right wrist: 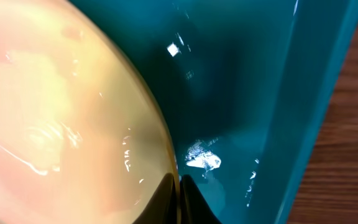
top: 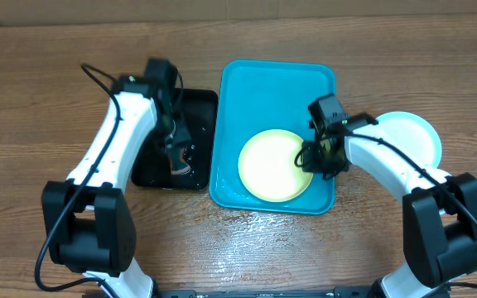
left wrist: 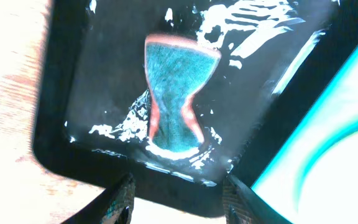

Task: Clean dirty plates on tray and stack at the side
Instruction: 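Place the sponge in the black tray and release with the left gripper, then lift the yellow plate with the right gripper and tilt it over the black tray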

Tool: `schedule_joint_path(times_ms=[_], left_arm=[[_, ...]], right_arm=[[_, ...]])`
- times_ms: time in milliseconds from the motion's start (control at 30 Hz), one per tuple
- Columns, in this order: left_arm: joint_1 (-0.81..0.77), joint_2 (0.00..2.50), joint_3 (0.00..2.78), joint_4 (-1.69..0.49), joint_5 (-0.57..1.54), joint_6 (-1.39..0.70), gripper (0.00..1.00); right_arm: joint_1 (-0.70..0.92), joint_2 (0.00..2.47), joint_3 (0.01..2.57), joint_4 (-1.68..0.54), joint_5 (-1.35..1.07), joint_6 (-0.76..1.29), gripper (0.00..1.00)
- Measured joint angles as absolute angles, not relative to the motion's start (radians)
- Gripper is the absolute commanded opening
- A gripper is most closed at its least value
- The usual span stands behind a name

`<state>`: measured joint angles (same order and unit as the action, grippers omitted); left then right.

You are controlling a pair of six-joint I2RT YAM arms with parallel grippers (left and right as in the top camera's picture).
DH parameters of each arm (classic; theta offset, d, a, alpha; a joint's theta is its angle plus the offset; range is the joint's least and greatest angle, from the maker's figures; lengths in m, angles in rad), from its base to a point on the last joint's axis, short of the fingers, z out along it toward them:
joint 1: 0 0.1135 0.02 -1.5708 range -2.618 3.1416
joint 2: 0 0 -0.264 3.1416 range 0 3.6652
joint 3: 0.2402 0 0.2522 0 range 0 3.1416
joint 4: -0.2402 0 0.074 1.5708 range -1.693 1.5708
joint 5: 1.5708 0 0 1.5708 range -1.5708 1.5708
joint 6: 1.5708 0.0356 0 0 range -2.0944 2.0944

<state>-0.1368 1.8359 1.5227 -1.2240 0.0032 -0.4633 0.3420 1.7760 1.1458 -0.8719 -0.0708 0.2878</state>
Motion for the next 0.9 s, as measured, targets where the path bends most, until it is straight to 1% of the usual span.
schedule_joint_path(times_ms=[67, 100, 167, 200, 367, 500, 567, 733, 900], left_arm=[[-0.124, 1.836, 1.621, -1.292, 0.006, -0.463, 0.56], [-0.115, 1.836, 1.676, -1.332, 0.008, -0.46, 0.61], [-0.097, 1.835, 1.78, -1.383, 0.01, -0.458, 0.91], [-0.087, 1.835, 1.835, -1.403, 0.01, -0.458, 1.0], [-0.039, 1.835, 2.054, -1.486, 0.019, -0.456, 1.0], [-0.019, 1.835, 2.199, -1.535, 0.027, -0.456, 1.0], [-0.017, 1.835, 2.26, -1.554, 0.03, -0.456, 1.0], [-0.018, 1.835, 2.343, -1.591, 0.035, -0.456, 1.0], [-0.018, 1.835, 2.35, -1.632, 0.035, -0.456, 1.0]], right_arm=[[0.342, 1.776, 1.23, -0.949, -0.062, 0.266, 0.04], [0.343, 1.776, 1.274, -0.987, -0.056, 0.259, 0.04], [0.348, 1.776, 1.369, -1.05, -0.033, 0.241, 0.04], [0.353, 1.776, 1.409, -1.067, -0.019, 0.235, 0.04], [0.427, 1.772, 1.585, -1.089, 0.073, 0.217, 0.04], [0.517, 1.769, 1.621, -0.997, 0.124, 0.21, 0.04], [0.588, 1.772, 1.621, -0.912, 0.146, 0.208, 0.04], [0.724, 1.803, 1.623, -0.752, 0.192, 0.208, 0.04], [0.831, 1.89, 1.624, -0.685, 0.29, 0.208, 0.04]])
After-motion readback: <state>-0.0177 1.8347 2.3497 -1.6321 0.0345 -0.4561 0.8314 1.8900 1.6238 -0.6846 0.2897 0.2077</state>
